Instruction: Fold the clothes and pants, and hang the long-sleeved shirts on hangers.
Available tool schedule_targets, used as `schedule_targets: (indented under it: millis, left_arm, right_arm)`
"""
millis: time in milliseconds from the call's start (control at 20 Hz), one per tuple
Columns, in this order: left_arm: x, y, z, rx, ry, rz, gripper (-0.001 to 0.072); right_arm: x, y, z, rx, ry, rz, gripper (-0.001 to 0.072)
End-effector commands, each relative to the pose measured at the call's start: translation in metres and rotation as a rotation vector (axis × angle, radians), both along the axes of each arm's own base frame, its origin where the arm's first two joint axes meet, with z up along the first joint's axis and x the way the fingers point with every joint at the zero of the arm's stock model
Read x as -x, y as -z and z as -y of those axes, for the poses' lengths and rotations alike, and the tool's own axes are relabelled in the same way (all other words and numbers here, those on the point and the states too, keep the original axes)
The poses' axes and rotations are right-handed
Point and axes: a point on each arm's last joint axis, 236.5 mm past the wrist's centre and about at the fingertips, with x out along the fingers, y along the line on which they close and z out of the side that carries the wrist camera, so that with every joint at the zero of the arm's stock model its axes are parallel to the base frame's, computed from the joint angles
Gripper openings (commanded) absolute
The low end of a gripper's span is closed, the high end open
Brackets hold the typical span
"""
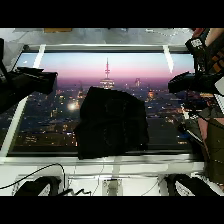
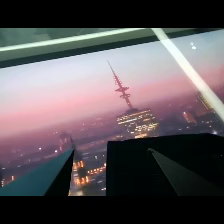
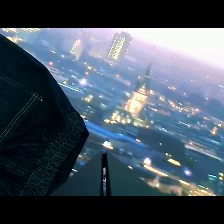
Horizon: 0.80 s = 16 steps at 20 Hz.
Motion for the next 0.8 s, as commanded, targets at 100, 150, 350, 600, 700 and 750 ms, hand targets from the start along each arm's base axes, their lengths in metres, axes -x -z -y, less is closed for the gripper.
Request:
schedule_targets:
  millis: [100, 150, 350, 600, 700, 750]
  left_arm:
    - [0.0001, -0.0006, -0.0003, 0.000, -0.001, 0.002, 0.0496]
    - [0.0001, -0.0006, -0.0003, 0.000, -0.001, 0.002, 0.0496]
    - [0.0001, -0.0006, -0.0003, 0.000, -0.001, 0.002, 0.0496]
    - [0.0001, -0.0006, -0.0003, 0.000, -0.001, 0.002, 0.0497]
    - [0.0001, -0.0006, -0.0003, 0.000, -0.001, 0.002, 0.0496]
    - [0.0001, -0.0006, -0.0003, 0.000, -0.001, 0.002, 0.0496]
  right_arm:
    - [0.0002, -0.0003, -0.0005, 0.000, -0.001, 0.000, 0.0044]
    - [0.0002, -0.0003, -0.0005, 0.000, -0.001, 0.000, 0.0044]
    - [0.0002, -0.0003, -0.0005, 0.000, -0.001, 0.000, 0.0044]
    - [0.0000, -0.0003, -0.0005, 0.000, -0.001, 0.001, 0.0044]
    - [-0.0023, -0.0035, -0.0013, -0.006, 0.000, 0.017, 0.0044]
    - [-0.0032, -0.0044, -0.0003, -0.002, 0.002, 0.023, 0.0044]
